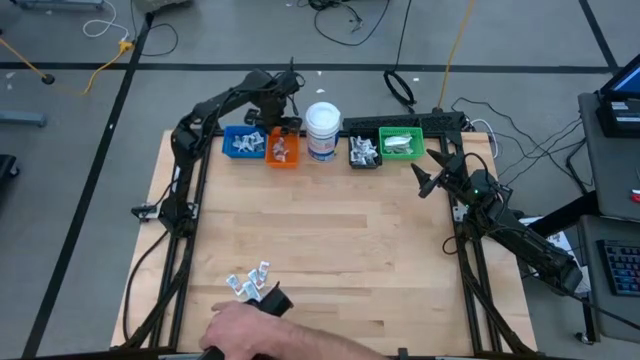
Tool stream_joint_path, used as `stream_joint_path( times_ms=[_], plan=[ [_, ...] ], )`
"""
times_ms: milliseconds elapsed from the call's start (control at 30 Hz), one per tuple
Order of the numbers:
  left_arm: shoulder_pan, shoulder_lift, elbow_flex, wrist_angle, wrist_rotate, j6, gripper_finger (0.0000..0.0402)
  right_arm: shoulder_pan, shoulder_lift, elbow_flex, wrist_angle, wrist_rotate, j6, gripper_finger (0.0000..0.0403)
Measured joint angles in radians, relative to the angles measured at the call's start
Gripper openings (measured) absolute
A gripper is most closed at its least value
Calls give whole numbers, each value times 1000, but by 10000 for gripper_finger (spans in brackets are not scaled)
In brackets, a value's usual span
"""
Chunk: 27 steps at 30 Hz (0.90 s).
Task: Pick & Place First Aid Supplies
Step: Put the ointment pack into the orange bin
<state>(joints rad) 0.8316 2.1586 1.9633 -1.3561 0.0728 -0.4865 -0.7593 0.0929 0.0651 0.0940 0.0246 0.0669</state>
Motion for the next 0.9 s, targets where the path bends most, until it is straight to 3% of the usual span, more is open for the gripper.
stream_joint_path(
  times_ms=[200,333,600,900],
  plan=[
    [-17,-1,-13,-90,5,-49,241,0,0,0,0,0,0,352],
    [-56,-64,-111,-61,3,-84,241,0,0,0,0,0,0,352],
    [-218,-325,-506,151,6,-289,241,0,0,0,0,0,0,352],
    [-488,-611,-905,214,12,-649,241,0,0,0,0,0,0,352]
  ],
)
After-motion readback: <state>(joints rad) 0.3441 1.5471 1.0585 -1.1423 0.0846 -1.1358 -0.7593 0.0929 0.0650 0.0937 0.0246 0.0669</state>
